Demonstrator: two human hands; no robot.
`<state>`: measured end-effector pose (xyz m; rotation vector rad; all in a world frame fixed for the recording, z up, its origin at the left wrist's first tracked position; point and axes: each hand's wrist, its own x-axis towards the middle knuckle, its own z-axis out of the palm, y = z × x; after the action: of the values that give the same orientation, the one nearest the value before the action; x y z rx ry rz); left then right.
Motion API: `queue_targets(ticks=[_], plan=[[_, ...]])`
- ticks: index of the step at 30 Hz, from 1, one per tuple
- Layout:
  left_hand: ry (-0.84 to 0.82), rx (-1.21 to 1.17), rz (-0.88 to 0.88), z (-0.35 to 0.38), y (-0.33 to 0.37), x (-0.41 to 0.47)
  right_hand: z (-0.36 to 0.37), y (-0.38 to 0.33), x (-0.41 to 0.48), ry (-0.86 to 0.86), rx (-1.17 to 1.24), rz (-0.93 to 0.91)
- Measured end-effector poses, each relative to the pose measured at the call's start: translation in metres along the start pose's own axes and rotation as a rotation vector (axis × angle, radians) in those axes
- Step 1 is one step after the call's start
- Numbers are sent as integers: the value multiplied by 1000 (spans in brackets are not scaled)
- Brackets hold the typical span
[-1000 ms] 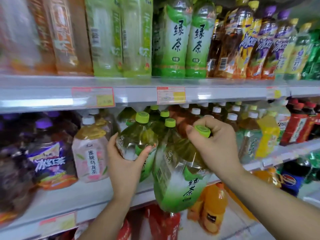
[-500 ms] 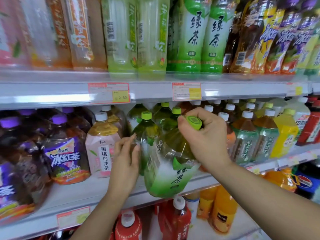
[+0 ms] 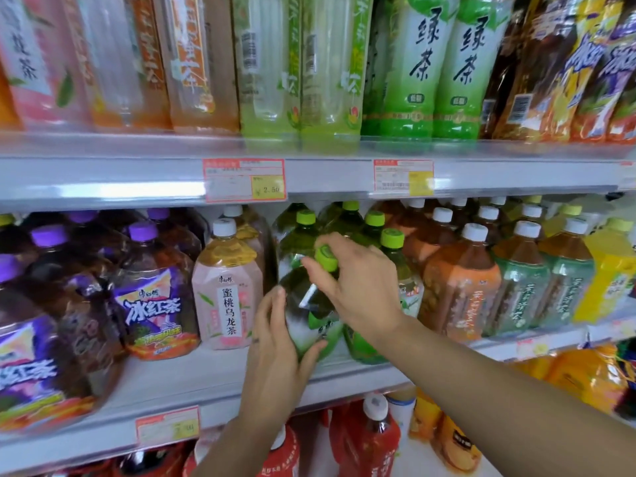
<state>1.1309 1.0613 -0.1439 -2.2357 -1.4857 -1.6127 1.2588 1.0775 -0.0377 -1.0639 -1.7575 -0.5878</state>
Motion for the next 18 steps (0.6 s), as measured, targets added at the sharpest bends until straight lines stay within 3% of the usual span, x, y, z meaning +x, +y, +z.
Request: queue_targets(ticks=[6,8,11,14,18], plan=[[42,59,-143,8,3,6,10,7,-37,-280,-442,-143],[86,127,-166,10,7,5,6,15,-50,-314,-441,-225],[164,105,-162,11,21,0,-8,25,-59,-307,-244,-288],[241,11,11,15,57,-11,-48,42,-69,-274,-28,-151],[84,-131,288,53,122,-25,-139,87,-103,-320,4,162]])
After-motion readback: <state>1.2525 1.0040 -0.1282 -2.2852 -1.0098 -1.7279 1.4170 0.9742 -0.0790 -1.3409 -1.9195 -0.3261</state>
